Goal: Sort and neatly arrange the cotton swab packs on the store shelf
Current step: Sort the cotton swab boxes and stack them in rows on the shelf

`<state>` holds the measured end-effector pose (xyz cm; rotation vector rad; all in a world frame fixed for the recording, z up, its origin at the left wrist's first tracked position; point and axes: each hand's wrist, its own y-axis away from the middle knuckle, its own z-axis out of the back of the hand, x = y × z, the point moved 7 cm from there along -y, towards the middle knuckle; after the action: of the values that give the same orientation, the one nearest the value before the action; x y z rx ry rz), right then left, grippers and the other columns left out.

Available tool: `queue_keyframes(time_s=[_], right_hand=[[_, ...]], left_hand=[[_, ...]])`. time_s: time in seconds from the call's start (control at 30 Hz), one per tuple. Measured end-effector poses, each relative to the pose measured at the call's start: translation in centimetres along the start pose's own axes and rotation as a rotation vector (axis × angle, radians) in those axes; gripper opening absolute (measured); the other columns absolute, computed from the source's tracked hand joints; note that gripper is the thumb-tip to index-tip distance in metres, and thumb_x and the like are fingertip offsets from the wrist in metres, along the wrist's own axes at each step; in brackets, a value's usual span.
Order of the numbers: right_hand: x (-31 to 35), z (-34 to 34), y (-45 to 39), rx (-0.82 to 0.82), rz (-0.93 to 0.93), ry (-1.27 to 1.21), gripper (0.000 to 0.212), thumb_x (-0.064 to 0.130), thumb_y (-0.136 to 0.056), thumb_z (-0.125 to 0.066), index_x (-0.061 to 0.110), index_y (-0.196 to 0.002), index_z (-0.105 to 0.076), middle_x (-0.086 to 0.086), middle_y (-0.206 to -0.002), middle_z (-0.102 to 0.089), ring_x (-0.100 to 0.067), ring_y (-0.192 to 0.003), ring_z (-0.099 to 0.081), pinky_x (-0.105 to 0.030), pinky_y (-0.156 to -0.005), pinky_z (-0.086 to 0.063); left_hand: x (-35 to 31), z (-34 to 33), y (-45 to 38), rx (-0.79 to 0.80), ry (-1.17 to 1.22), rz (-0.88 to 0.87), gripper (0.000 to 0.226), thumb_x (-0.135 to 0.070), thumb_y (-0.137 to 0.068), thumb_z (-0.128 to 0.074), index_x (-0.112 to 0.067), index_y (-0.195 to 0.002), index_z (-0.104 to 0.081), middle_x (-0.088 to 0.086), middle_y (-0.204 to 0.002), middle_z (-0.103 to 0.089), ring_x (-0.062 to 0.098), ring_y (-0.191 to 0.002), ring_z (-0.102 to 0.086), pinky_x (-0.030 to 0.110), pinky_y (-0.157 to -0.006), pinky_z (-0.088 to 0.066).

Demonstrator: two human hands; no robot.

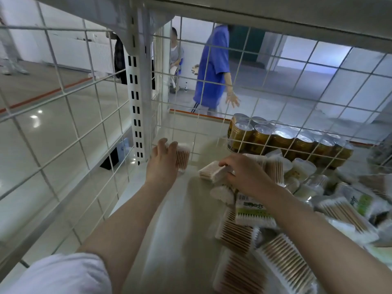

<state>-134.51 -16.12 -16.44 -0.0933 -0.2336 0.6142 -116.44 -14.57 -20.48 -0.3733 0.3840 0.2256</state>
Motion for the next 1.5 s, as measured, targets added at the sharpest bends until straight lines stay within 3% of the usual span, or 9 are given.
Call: queue_keyframes(time_s=[0.27,0.5,0.7,0.8,0.9,1.27,1.4,1.5], right_hand=[[-0.4,-0.4,0.0,-0.014,0.009,-0.006,0.03,0.017,-0.09,-0.056,0.017,-0.12,-0.056,0.0,-0.12,-0.056,-0.012,-0.107,-0.05,-0.021,-0.088,-0.036],[-0.2,-0.5,-0.3,-0.002,0.002,0.028,0.031,0.014,-0.093,-0.05,0.017,-0.123,-0.055,0.0,-0.122,-0.054,-0.014,-0.111,-0.047,-0.027,-0.093,-0.039],[0.1,-0.8,-0.7,0.033,0.013,0.055,0.035,0.012,-0.09,-0.055,0.018,-0.124,-0.055,0.0,-0.124,-0.054,-0.016,-0.113,-0.047,-0.03,-0.096,-0.04],[0.3,-1.0,-1.1,0.056,0.022,0.054,0.032,0.014,-0.091,-0.054,0.018,-0.122,-0.057,-0.002,-0.124,-0.055,-0.017,-0.112,-0.049,-0.032,-0.097,-0.04],[0.7,-1.2,-1.4,0.084,0.04,0.048,0.031,0.018,-0.092,-0.053,0.016,-0.122,-0.057,-0.004,-0.123,-0.056,-0.018,-0.11,-0.05,-0.029,-0.093,-0.039],[0.8,-1.8,-2.4,0.006,0.036,0.09,0.027,0.026,-0.092,-0.053,0.011,-0.114,-0.059,-0.004,-0.108,-0.056,-0.017,-0.095,-0.051,-0.026,-0.08,-0.04],[1.1,-2.1,-2.6,-0.01,0.021,0.11,0.024,0.021,-0.09,-0.056,0.01,-0.111,-0.059,-0.006,-0.108,-0.055,-0.019,-0.096,-0.051,-0.03,-0.084,-0.045],[1.1,-1.9,-2.6,-0.049,0.001,0.09,0.023,0.017,-0.089,-0.057,0.009,-0.11,-0.057,-0.007,-0.109,-0.055,-0.018,-0.097,-0.05,-0.027,-0.083,-0.04]], left_hand=[[0.4,-0.6,-0.7,-0.001,0.014,0.001,0.067,-0.012,-0.079,-0.067,-0.012,-0.137,-0.034,0.012,-0.145,-0.02,0.035,-0.126,-0.032,0.047,-0.094,-0.042],[0.8,-0.5,-0.9,-0.035,-0.054,-0.029,0.064,-0.013,-0.084,-0.062,-0.013,-0.139,-0.03,0.011,-0.147,-0.019,0.033,-0.126,-0.036,0.044,-0.095,-0.041],[1.1,0.1,0.0,-0.105,-0.017,-0.057,0.07,-0.014,-0.067,-0.078,-0.002,-0.129,-0.047,0.025,-0.133,-0.041,0.047,-0.114,-0.045,0.053,-0.086,-0.044],[1.3,0.4,0.7,-0.114,0.012,0.022,0.057,-0.012,-0.079,-0.064,-0.005,-0.131,-0.044,0.02,-0.133,-0.04,0.04,-0.118,-0.042,0.049,-0.09,-0.043],[1.5,0.2,1.8,-0.141,0.036,0.051,0.049,-0.004,-0.079,-0.056,-0.002,-0.127,-0.048,0.02,-0.123,-0.048,0.039,-0.109,-0.047,0.045,-0.083,-0.046],[1.4,-0.8,4.3,-0.056,0.15,0.092,0.036,-0.007,-0.084,-0.051,-0.011,-0.12,-0.054,0.008,-0.123,-0.048,0.025,-0.112,-0.044,0.033,-0.08,-0.041],[0.7,-1.3,4.9,0.013,0.174,0.072,0.036,-0.013,-0.086,-0.051,-0.016,-0.122,-0.053,0.003,-0.123,-0.051,0.021,-0.112,-0.046,0.033,-0.084,-0.044],[0.5,-1.5,5.4,0.038,0.177,0.078,0.035,-0.017,-0.087,-0.051,-0.019,-0.122,-0.052,0.001,-0.124,-0.051,0.02,-0.112,-0.047,0.032,-0.084,-0.044]])
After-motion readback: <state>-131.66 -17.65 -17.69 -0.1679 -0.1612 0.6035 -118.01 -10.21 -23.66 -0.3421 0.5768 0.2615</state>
